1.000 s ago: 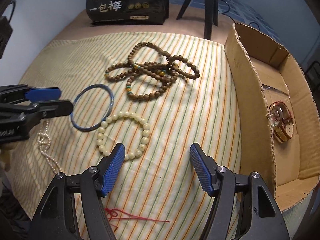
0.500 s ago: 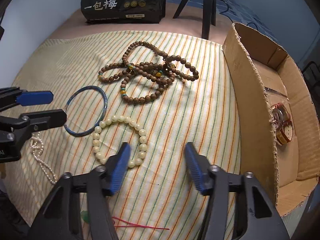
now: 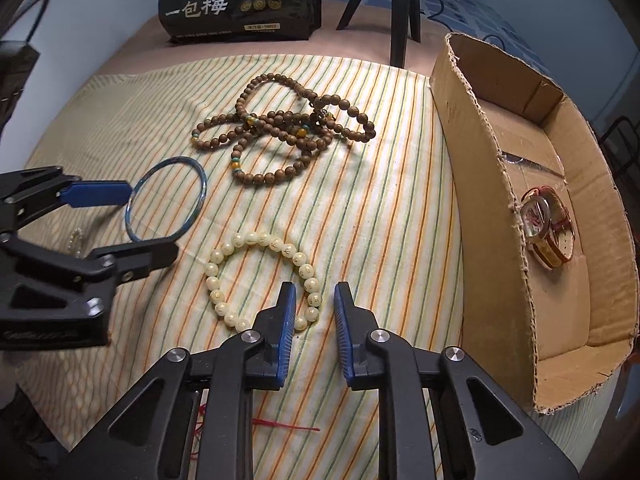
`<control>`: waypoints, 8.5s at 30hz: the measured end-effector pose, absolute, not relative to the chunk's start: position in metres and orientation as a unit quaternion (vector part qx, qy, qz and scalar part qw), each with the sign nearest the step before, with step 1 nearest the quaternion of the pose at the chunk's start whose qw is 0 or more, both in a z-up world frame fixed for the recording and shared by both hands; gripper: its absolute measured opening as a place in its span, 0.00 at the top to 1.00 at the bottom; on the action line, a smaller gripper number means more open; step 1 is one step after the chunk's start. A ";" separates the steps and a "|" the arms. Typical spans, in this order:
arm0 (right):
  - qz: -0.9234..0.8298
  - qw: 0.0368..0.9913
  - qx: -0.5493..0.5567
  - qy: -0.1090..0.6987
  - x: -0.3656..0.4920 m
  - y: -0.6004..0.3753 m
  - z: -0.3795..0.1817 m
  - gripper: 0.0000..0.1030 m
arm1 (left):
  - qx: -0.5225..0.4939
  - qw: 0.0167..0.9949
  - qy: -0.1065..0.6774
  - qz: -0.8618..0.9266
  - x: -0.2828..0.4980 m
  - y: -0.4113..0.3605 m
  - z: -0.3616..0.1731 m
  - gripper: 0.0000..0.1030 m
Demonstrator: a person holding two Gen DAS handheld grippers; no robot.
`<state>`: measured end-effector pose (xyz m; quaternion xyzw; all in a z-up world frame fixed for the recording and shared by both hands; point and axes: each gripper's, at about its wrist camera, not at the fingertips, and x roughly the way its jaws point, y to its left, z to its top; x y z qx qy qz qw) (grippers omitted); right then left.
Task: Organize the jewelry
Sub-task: 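Close left tool on the blue bangle while right tool grips the cream bracelet, then lift and carry the bangle and bead bracelet over the cardboard box, then open left tool to drop the bangle while right tool releases the bracelet, then withdraw both open tools from the box back over the sheet, then grasp the pearl necklace with left tool while right tool grips the wooden mala, then lift the pearl necklace with left tool while right tool carries the mala over the box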
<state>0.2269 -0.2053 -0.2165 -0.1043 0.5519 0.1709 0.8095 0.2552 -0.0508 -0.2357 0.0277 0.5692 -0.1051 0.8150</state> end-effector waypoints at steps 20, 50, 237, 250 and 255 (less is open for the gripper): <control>0.199 0.824 -0.079 0.525 0.226 -0.202 -0.197 0.94 | -0.001 0.839 0.538 -0.079 0.262 -0.032 -0.217 0.29; 0.153 0.901 -0.017 0.404 0.235 -0.284 -0.083 0.94 | -0.046 0.890 0.431 -0.143 0.254 -0.082 -0.117 0.29; 0.191 0.872 -0.038 0.450 0.252 -0.189 -0.110 0.89 | 0.000 0.878 0.450 -0.161 0.169 -0.002 -0.135 0.90; 0.174 0.905 -0.005 0.389 0.217 -0.261 -0.053 0.89 | -0.010 0.899 0.394 -0.192 0.182 -0.042 -0.086 0.90; 0.157 0.917 0.009 0.366 0.207 -0.294 -0.032 0.89 | -0.008 0.901 0.383 -0.205 0.191 -0.061 -0.076 0.90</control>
